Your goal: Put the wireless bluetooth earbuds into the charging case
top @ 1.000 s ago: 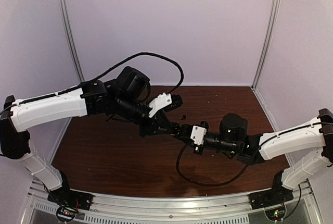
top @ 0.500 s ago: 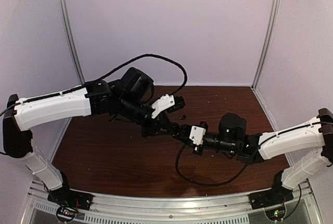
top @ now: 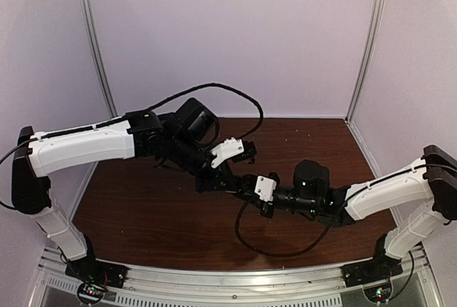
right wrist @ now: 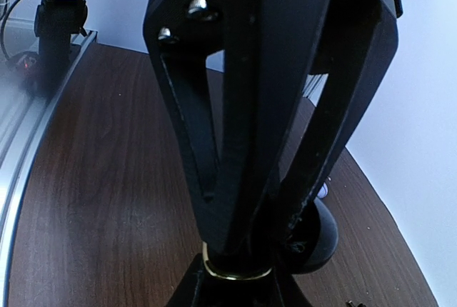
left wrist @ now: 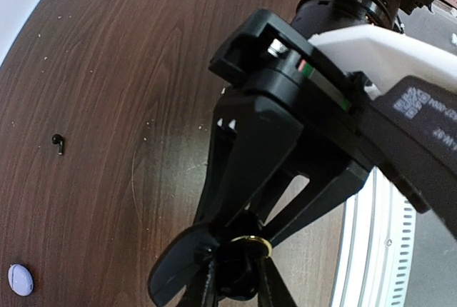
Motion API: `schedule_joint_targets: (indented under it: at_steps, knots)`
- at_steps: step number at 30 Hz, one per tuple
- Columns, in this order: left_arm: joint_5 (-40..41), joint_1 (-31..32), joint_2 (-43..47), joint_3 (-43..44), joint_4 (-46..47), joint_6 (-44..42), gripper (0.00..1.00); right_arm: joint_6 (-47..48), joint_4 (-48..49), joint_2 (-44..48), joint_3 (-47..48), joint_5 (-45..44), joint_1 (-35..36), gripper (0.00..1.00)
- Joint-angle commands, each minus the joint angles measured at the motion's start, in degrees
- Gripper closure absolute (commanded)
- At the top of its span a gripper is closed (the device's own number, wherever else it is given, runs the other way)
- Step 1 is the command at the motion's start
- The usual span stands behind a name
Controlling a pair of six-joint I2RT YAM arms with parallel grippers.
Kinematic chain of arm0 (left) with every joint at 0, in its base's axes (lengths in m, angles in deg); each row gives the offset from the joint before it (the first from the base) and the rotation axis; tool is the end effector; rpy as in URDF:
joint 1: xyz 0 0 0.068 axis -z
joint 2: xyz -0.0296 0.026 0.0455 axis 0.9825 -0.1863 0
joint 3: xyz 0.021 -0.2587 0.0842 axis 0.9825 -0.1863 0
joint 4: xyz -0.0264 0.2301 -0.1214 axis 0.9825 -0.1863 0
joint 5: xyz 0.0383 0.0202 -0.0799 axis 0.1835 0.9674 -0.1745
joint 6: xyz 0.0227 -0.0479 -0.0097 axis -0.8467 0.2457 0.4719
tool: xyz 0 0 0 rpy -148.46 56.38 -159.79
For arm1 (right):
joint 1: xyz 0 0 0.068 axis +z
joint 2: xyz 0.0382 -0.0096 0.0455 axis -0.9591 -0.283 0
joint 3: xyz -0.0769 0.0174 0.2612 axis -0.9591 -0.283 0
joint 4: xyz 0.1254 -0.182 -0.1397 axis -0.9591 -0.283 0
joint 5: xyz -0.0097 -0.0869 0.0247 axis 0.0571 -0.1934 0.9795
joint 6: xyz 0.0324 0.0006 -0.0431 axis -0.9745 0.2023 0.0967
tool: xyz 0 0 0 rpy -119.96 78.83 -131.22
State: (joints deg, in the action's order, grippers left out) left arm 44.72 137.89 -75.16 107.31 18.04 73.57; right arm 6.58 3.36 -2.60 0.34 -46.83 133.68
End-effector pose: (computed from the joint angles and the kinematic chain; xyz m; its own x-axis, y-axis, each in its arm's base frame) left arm 0.1781 -0.3117 0.3093 -0.2556 0.6967 -0.6703 0.9637 0.2389 -0.1193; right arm 0.1440 0.2684 0.2084 0.3482 -0.2619 -0.9001 -0.9015 0.1698 -0.3982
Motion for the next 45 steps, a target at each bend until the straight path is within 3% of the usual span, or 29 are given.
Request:
schedule_joint_targets:
  at_steps: [1, 27, 45]
  knots:
    - [2.64, 0.50, -1.20, 2.37, 0.29, -0.89, 0.97, -5.52, 12.59, -0.91, -0.94, 5.59, 1.05, 1.00]
    - [5.27, 0.74, -5.44, 9.27, -6.60, 2.13, 0.76, -9.09, 24.01, -1.08, -5.95, 4.00, 1.01, 1.00]
    - [6.94, 1.05, -4.92, 9.54, -7.80, 3.07, 0.67, -10.36, 27.08, 1.24, -9.12, 1.97, 0.01, 1.00]
